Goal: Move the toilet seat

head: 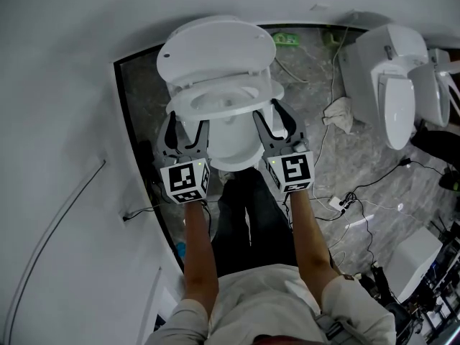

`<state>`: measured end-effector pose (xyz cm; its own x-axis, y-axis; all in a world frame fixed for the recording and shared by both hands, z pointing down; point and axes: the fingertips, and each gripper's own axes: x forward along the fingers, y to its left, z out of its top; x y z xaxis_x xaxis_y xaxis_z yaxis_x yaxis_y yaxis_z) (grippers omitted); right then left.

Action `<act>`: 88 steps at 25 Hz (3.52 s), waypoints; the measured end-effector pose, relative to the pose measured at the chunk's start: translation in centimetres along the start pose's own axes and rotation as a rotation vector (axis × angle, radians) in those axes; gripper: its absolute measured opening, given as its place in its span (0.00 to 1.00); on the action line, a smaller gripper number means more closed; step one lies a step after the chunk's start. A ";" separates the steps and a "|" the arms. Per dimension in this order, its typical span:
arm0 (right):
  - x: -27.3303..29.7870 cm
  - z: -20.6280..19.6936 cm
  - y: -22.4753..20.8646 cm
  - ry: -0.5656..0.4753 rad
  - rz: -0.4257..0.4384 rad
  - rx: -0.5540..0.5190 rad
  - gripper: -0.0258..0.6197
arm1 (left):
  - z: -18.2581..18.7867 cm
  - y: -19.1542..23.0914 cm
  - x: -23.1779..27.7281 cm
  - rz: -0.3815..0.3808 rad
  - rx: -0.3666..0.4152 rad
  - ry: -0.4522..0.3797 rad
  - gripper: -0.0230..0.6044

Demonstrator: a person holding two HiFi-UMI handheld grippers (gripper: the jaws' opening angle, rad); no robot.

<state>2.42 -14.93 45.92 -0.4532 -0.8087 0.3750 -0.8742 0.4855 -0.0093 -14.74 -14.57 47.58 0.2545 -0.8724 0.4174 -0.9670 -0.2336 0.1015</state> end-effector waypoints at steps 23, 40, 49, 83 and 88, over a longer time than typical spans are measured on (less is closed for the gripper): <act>4.2 3.2 -2.5 -0.028 -0.014 0.004 0.33 | 3.6 1.9 3.8 0.032 0.001 -0.030 0.52; 7.4 4.8 -4.2 -0.037 -0.022 0.004 0.30 | 5.4 3.4 6.9 0.047 0.008 -0.048 0.48; 8.9 5.3 -4.8 -0.050 -0.026 -0.005 0.28 | 5.8 4.2 8.1 0.049 0.014 -0.058 0.46; 14.3 6.8 -7.3 -0.056 -0.011 -0.040 0.24 | 7.8 6.4 13.4 0.085 0.017 -0.063 0.44; 14.9 6.9 -7.6 -0.059 -0.010 -0.041 0.24 | 7.9 6.6 14.0 0.090 0.018 -0.062 0.44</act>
<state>1.15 -32.97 45.16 -0.4551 -0.8311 0.3196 -0.8714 0.4895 0.0322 -17.49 -31.75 46.94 0.1674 -0.9150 0.3670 -0.9858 -0.1603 0.0501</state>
